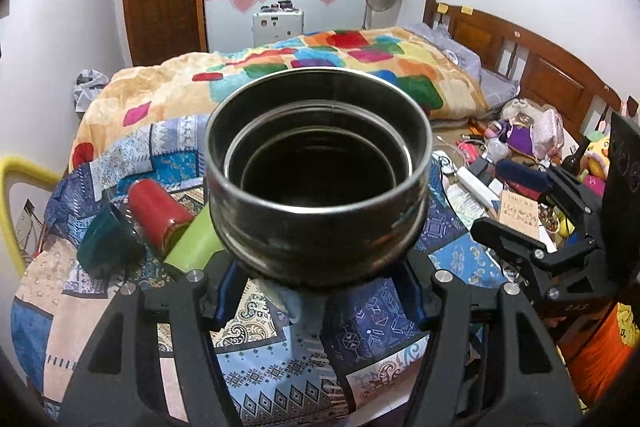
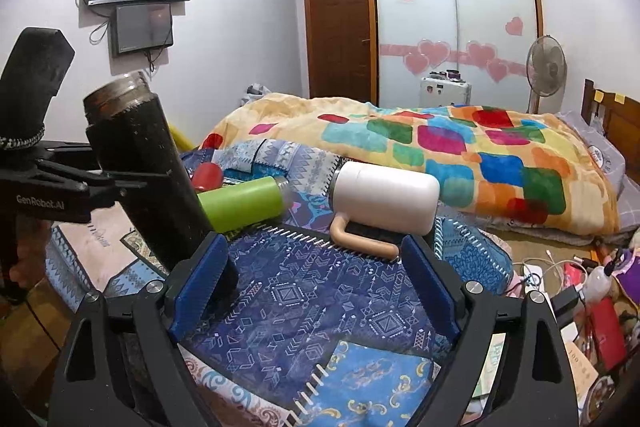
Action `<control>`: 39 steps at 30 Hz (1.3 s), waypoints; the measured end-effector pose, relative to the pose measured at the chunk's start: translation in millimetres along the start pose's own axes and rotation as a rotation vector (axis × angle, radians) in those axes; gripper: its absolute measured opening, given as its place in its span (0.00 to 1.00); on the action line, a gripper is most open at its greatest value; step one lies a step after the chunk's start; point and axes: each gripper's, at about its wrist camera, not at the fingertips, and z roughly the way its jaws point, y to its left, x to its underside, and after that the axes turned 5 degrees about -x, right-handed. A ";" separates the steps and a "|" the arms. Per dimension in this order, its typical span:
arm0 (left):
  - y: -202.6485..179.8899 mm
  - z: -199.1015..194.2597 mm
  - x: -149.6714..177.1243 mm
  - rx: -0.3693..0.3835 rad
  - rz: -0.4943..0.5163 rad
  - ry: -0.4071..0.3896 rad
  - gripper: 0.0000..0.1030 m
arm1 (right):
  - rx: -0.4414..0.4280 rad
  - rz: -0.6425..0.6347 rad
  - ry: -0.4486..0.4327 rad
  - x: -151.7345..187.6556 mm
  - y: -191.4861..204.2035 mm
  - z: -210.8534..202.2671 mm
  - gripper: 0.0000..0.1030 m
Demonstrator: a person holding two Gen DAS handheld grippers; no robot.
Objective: Flip cup upright
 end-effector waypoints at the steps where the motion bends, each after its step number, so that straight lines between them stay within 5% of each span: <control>1: -0.4 3.1 1.6 0.003 0.000 0.009 0.62 | -0.001 0.000 0.001 -0.1 -0.3 0.2 0.85; 9: -0.7 11.0 2.7 -0.003 -0.022 -0.006 0.62 | -0.004 -0.012 0.008 1.2 4.8 0.6 0.85; 14: 0.5 0.5 7.1 -0.028 -0.046 -0.046 0.79 | 0.016 -0.020 -0.005 -0.4 11.0 -4.5 0.85; 22: 8.1 -61.2 20.8 -0.096 -0.066 -0.184 0.81 | 0.004 -0.007 -0.084 -15.3 31.6 -38.7 0.85; 33: -4.1 -170.3 56.1 -0.199 -0.098 -0.489 0.86 | 0.011 0.007 -0.273 -31.8 82.7 -114.0 0.85; 39: -7.6 -207.0 78.3 -0.192 -0.138 -0.576 0.88 | 0.038 0.001 -0.350 -28.0 110.4 -142.7 0.88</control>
